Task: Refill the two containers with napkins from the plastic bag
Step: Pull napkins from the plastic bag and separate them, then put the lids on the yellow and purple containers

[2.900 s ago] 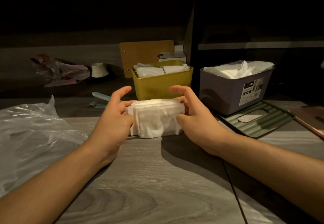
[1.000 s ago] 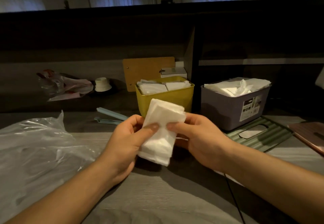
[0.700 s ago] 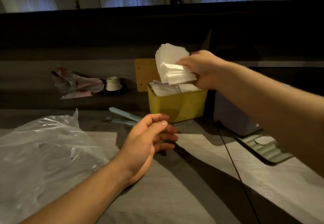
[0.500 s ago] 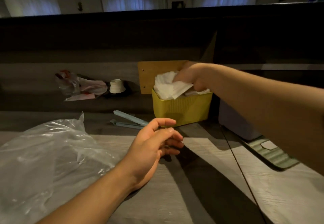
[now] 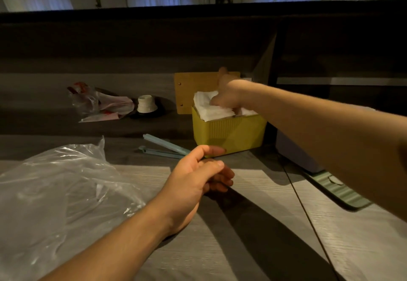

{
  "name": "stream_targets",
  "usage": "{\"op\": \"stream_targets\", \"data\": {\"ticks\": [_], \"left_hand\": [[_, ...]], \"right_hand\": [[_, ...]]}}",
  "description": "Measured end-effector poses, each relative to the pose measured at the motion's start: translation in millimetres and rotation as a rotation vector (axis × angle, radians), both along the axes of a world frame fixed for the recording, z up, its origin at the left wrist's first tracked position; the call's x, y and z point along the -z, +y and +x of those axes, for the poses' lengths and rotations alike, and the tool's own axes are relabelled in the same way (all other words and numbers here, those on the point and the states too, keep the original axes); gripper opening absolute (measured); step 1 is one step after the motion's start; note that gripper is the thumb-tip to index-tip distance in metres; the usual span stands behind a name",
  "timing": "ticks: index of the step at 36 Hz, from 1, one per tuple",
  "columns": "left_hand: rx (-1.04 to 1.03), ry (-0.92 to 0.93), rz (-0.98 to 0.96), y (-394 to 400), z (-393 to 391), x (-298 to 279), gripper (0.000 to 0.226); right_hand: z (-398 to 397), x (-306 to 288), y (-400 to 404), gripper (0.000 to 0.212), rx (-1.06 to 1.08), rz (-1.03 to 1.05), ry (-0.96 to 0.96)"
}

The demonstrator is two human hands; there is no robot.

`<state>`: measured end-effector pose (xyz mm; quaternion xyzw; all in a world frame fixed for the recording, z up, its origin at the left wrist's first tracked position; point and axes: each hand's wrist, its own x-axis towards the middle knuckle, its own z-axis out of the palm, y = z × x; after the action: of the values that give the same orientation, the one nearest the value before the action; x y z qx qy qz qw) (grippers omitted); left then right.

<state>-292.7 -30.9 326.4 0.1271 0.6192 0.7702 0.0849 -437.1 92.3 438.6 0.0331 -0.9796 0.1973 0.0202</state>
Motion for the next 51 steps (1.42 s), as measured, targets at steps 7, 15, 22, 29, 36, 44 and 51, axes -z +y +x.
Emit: {"op": "stream_targets", "data": {"ticks": [7,15,22,29,36,44,51], "left_hand": [[0.015,-0.005,0.001,-1,0,0,0.022],[0.015,-0.034,0.031,-4,2,-3,0.023],[0.027,-0.044,0.006,-5,1,-4,0.024],[0.022,-0.040,0.000,-5,-1,-3,0.023],[0.023,-0.044,-0.010,-6,-1,-3,0.023],[0.003,-0.053,-0.024,-5,-3,-2,0.024],[-0.037,-0.032,-0.012,-4,-4,0,0.024]], "right_hand": [[4,-30,20,0.038,-0.452,0.317,-0.004],[-9,-50,13,0.048,-0.528,0.385,-0.301],[-22,-34,17,0.015,-0.538,0.297,-0.219],[-19,-27,11,0.024,-0.580,0.399,-0.279],[-26,-21,5,0.020,-0.634,0.476,-0.231],[-33,-15,16,0.024,-0.607,0.382,-0.285],[-29,-9,10,0.027,-0.586,0.274,-0.360]]}}
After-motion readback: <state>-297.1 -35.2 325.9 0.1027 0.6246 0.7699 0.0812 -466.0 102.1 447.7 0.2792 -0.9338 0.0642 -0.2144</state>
